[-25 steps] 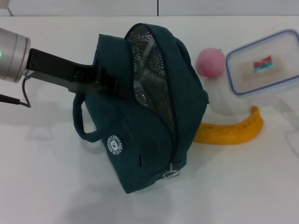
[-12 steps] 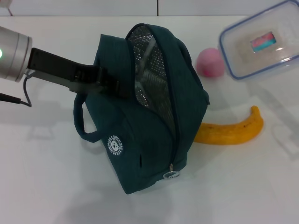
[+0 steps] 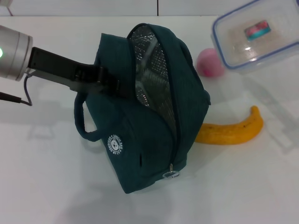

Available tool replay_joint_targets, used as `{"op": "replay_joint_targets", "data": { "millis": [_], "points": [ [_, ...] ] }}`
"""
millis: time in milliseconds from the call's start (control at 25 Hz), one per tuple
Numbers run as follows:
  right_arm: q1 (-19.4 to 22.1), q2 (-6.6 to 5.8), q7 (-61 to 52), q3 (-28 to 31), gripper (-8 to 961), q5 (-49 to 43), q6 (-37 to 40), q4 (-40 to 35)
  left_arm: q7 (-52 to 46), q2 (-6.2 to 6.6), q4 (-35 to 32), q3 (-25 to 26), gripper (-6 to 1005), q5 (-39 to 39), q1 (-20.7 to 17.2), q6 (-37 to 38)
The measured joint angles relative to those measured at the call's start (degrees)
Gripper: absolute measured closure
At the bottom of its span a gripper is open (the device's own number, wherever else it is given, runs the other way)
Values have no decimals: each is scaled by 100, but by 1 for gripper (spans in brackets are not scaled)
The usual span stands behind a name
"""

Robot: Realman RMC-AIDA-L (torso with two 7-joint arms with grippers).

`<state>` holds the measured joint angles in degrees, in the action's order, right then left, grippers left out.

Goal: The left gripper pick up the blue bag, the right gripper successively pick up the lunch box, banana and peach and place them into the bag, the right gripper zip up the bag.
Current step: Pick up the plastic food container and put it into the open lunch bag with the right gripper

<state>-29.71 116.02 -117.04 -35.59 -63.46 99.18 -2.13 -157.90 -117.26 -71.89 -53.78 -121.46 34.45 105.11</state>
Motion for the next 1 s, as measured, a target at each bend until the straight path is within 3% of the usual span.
{"op": "replay_joint_targets", "data": {
  "millis": [360, 720, 1000],
  "points": [
    [-479, 20, -118, 0, 764, 59, 148, 172, 55, 13, 0, 0, 959, 0, 20, 0],
    [-1441, 17, -101, -103, 751, 8, 528, 474, 168, -50, 162, 0, 959, 0, 156, -39],
    [-1706, 16, 180, -239, 740, -303, 139, 512, 352, -81, 324, 28, 959, 0, 231, -67]
  ]
}}
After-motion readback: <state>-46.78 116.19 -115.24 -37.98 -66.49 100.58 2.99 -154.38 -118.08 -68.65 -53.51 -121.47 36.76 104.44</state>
